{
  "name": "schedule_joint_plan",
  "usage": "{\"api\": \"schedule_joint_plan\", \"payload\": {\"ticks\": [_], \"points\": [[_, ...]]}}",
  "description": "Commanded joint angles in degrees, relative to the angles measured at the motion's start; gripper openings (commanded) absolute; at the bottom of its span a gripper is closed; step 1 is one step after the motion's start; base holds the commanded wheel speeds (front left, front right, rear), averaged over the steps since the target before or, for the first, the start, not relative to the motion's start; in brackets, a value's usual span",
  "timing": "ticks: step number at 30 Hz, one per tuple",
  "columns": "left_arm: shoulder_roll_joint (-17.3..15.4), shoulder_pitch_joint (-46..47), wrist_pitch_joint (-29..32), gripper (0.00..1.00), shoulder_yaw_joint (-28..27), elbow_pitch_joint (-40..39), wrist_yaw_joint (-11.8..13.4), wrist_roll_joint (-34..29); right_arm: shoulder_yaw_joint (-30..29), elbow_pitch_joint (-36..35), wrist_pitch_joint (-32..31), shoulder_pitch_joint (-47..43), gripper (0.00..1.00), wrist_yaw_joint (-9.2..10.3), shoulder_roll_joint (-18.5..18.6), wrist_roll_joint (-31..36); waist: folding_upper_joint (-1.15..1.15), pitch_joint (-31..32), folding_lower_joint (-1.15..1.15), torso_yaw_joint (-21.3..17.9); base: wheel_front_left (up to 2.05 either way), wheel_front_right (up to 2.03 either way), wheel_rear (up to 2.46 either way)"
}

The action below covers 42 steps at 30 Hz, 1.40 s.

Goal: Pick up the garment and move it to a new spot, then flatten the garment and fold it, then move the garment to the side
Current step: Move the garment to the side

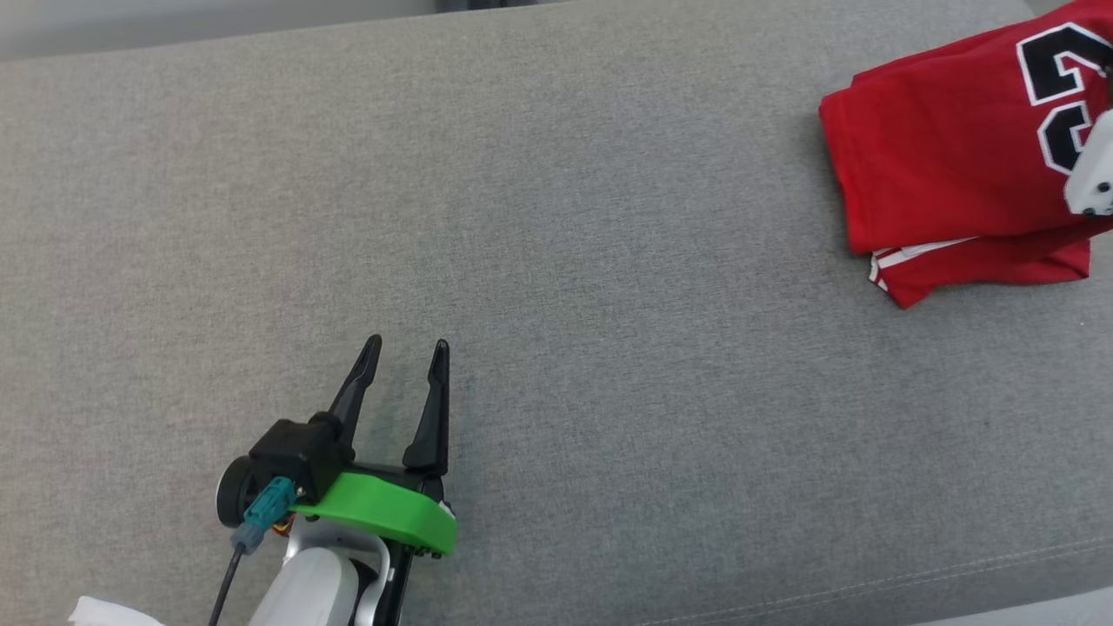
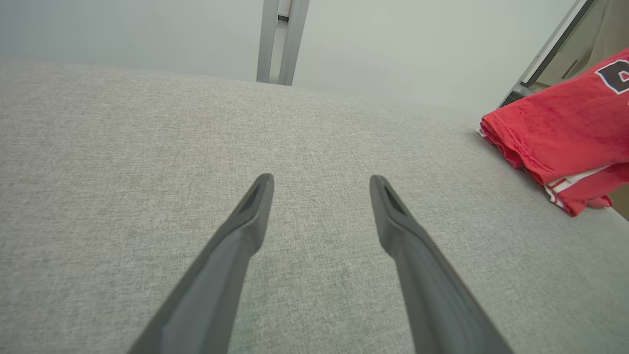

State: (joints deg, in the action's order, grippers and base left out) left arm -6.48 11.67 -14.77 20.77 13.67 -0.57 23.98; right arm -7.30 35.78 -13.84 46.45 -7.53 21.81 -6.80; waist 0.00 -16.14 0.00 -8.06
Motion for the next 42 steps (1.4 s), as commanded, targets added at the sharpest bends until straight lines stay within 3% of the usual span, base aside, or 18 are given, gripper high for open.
{"api": "schedule_joint_plan", "payload": {"ticks": [1, 7, 9, 12, 17, 25, 30, 42], "points": [[-0.4, 1.1, -0.2, 1.0, 0.1, -0.1, 0.0, -0.7, -0.9, 1.0, 0.5, 0.9, 0.0, 0.09, 0.8, 0.8, 0.0, -2.0, 0.0, 1.9, 0.0, 0.0, 0.0], [-1.2, 2.0, 0.2, 1.0, 0.1, -0.7, 0.4, -1.0, -4.8, 5.0, 2.9, 2.2, 0.01, 0.09, 2.5, 4.1, 0.0, -4.4, 0.0, 3.8, 0.0, 0.0, 0.0], [-1.4, 2.1, 0.3, 1.0, 0.1, -0.9, 0.5, -1.0, -4.7, 6.2, 5.4, 2.2, 1.0, 0.09, 3.6, 7.0, 0.0, -5.0, 0.0, 4.1, 0.0, 0.0, 0.0], [-1.6, 2.4, 0.4, 1.0, 0.2, -1.1, 0.5, -1.1, -6.5, 9.0, 8.6, 2.2, 1.0, 0.09, 4.1, 11.2, 0.0, -5.7, 0.0, 4.3, 0.0, 0.0, 0.0], [-1.7, 2.7, 0.4, 1.0, 0.4, -1.3, 0.7, -1.0, -11.2, 13.3, 10.0, 2.7, 1.0, 0.1, 1.7, 15.9, 0.0, -6.0, 0.0, 4.2, 0.0, 0.0, 0.0], [-2.4, 2.9, 0.7, 1.0, 0.2, -1.3, 1.1, -0.6, -14.3, 17.0, 13.9, 4.7, 1.0, 0.09, -2.2, 18.5, 0.0, -4.7, 0.0, 3.0, 0.0, 0.0, 0.0], [-2.8, 3.1, 0.4, 1.0, -0.5, -1.3, 1.3, 0.1, -12.9, 18.1, 17.4, 5.7, 1.0, 0.09, -4.7, 16.9, 0.0, -1.8, 0.0, 2.6, 0.0, 0.0, 0.0], [-2.6, 0.7, -0.1, 1.0, -4.6, 0.9, 2.7, 3.0, -2.3, 15.7, 24.0, 1.1, 1.0, 0.09, -11.0, 11.1, 0.0, 9.9, 0.0, 4.2, 0.0, 0.0, 0.0]]}}
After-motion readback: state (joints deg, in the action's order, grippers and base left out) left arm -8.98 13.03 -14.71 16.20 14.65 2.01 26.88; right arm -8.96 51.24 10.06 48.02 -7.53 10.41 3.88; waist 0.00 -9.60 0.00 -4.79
